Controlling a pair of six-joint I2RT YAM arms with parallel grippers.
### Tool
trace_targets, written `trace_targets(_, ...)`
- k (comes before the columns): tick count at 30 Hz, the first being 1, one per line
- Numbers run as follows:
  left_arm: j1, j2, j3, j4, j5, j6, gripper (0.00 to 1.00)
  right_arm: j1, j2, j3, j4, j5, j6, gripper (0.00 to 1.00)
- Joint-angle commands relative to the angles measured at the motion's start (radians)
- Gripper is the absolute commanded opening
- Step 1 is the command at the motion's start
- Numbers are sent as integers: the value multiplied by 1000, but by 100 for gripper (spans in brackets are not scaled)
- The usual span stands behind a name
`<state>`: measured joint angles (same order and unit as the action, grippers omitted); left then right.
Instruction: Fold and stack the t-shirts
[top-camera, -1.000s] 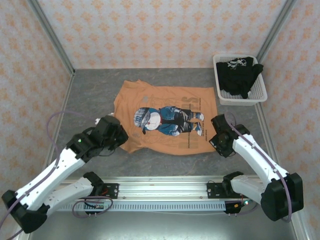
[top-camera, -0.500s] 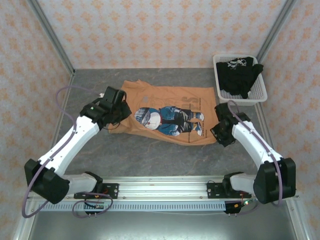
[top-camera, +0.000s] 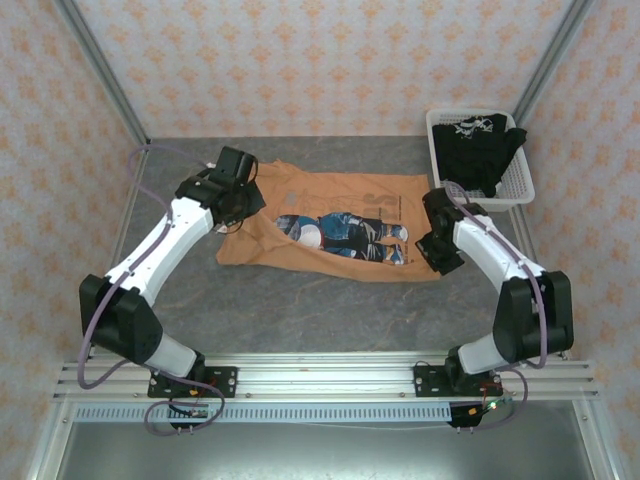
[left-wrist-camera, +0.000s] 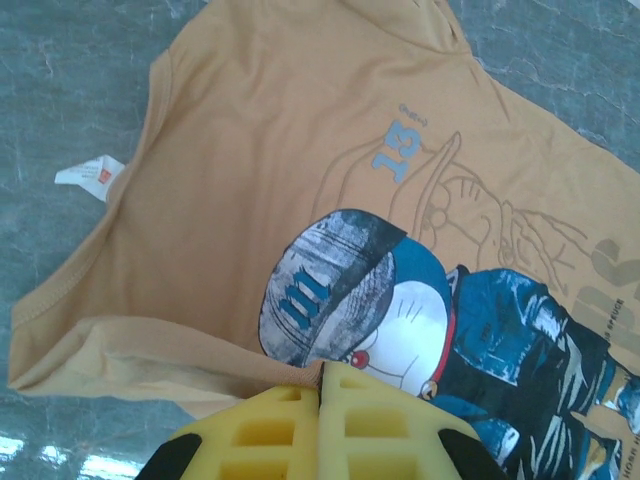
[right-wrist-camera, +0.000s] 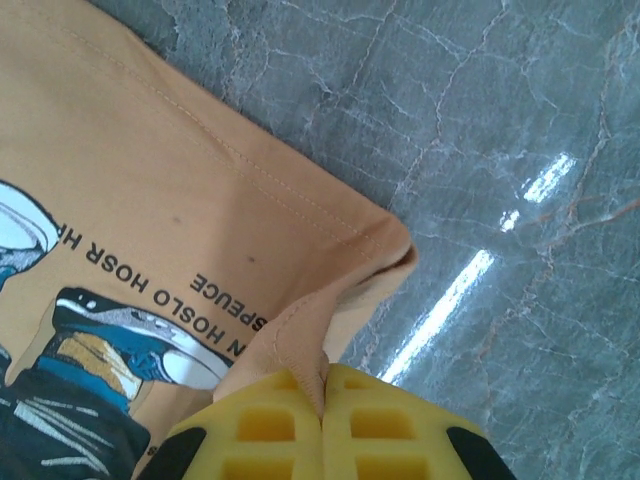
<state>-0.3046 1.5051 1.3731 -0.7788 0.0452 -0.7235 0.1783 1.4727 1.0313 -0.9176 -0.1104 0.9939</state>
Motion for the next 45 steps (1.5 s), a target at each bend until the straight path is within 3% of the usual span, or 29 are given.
trace_targets(1, 15, 24, 38, -31, -53, 47, 0, -11, 38, 43, 1, 47, 18, 0)
trace_targets(20, 61, 125, 75, -23, -86, 68, 0, -55, 207, 196, 18, 37, 43, 0)
trace_targets(27, 93, 235, 160, -33, -77, 93, 0, -56, 292, 259, 23, 40, 27, 0)
trace_targets(29, 109, 273, 191, -44, -70, 93, 0, -59, 311, 282, 24, 38, 6, 12)
trace_targets(32, 148, 321, 246, -71, -27, 90, 18, -68, 313, 321, 17, 37, -53, 33)
trace_targets(35, 179, 311, 264, -62, 19, 97, 59, -74, 281, 346, -9, 52, -110, 48)
trace_targets(36, 187, 300, 261, -58, 35, 99, 64, -74, 261, 345, -13, 56, -127, 51)
trace_targets(41, 205, 191, 133, -56, 83, 62, 66, -74, 118, 220, 27, 0, -170, 55)
trace_targets(45, 233, 59, -103, -63, 105, -3, 56, -74, -32, 40, 76, -74, -194, 55)
